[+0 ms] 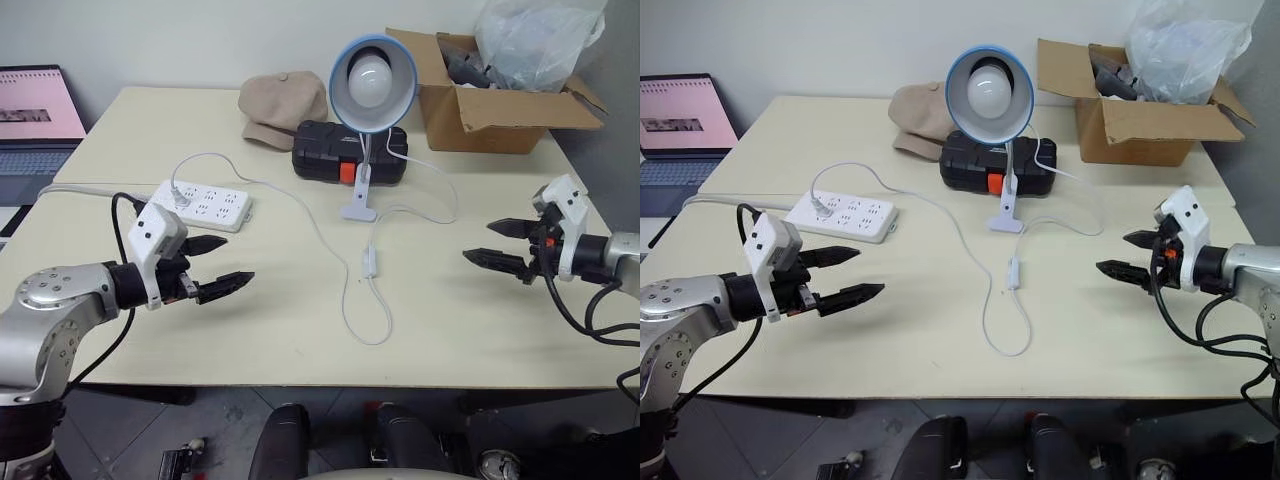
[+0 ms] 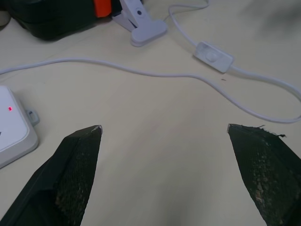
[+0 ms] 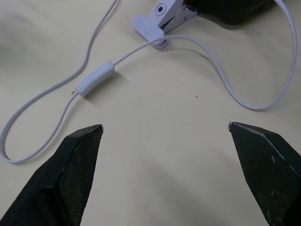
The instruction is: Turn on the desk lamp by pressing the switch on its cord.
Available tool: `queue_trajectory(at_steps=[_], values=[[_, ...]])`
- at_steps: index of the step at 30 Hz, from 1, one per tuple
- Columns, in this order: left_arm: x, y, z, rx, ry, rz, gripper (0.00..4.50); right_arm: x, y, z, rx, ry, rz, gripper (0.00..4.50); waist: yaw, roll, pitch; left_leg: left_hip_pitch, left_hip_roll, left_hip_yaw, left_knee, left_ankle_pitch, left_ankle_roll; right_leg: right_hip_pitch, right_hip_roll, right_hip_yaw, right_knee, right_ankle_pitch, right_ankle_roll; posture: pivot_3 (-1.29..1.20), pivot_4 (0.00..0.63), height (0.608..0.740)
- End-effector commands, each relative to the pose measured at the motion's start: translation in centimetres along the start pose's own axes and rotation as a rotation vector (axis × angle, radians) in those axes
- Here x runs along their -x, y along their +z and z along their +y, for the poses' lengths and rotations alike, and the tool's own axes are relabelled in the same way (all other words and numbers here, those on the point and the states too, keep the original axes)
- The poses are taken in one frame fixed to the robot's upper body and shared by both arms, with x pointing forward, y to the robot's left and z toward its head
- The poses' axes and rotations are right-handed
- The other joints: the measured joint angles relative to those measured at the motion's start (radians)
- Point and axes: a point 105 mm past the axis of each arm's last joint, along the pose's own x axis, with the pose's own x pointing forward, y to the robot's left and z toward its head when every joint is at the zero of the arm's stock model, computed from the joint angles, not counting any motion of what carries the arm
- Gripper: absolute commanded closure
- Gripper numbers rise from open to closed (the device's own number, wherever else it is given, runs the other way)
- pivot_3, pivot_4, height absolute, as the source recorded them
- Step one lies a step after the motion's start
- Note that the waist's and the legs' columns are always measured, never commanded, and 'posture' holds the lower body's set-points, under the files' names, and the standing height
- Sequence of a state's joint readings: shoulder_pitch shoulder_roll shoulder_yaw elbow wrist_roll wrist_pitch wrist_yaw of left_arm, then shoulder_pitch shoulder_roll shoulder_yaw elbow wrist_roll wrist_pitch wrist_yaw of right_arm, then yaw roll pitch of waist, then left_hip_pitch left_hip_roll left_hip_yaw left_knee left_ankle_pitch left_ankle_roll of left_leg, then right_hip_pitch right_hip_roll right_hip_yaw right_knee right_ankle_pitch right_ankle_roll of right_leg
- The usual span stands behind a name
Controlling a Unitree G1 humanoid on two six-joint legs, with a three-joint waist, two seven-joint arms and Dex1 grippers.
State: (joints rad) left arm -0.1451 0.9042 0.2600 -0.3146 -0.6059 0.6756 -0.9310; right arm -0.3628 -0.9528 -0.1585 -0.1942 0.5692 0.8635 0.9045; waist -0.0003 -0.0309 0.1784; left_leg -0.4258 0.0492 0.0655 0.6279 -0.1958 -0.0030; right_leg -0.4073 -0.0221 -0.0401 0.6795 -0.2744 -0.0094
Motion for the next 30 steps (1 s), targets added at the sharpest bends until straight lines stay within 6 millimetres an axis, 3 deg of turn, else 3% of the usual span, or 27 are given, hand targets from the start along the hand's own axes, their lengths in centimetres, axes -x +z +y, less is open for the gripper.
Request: queue_trajectory(at_steps=[1,6,13,20,30], values=[[0.2,1.1,-0.7,-0.034,-0.024,-0.039,0.03,0.3,0.8,0.2,0.072,0.003,-0.009,0.00,0.000,0.000,0.000,0.000,0.000,0.000,0.000,0.000,0.000,0.000,0.000,0.000,0.000,0.000,0.000,0.00,0.150,0.740],[0.1,0.5,-0.8,-0.039,-0.018,-0.006,0.03,0.1,0.2,0.5,0.116,0.019,0.029,0.00,0.000,0.000,0.000,0.000,0.000,0.000,0.000,0.000,0.000,0.000,0.000,0.000,0.000,0.000,0.000,0.00,0.150,0.740],[-0.1,0.1,-0.8,-0.092,-0.046,0.026,0.03,-0.2,0.9,0.7,0.102,0.034,0.009,0.00,0.000,0.000,0.000,0.000,0.000,0.000,0.000,0.000,0.000,0.000,0.000,0.000,0.000,0.000,0.000,0.00,0.150,0.740],[-1.0,1.1,-1.8,-0.110,-0.136,-0.001,0.03,-1.1,0.9,0.4,0.118,0.007,0.053,0.00,0.000,0.000,0.000,0.000,0.000,0.000,0.000,0.000,0.000,0.000,0.000,0.000,0.000,0.000,0.000,0.00,0.150,0.740],[-2.7,0.2,-3.0,-0.195,-0.208,0.023,0.03,-5.3,1.9,1.6,-0.262,0.024,0.132,0.00,-0.004,0.000,0.000,0.000,0.000,-0.001,0.000,0.000,0.000,0.000,0.001,0.000,0.001,0.000,0.000,0.00,0.150,0.740]])
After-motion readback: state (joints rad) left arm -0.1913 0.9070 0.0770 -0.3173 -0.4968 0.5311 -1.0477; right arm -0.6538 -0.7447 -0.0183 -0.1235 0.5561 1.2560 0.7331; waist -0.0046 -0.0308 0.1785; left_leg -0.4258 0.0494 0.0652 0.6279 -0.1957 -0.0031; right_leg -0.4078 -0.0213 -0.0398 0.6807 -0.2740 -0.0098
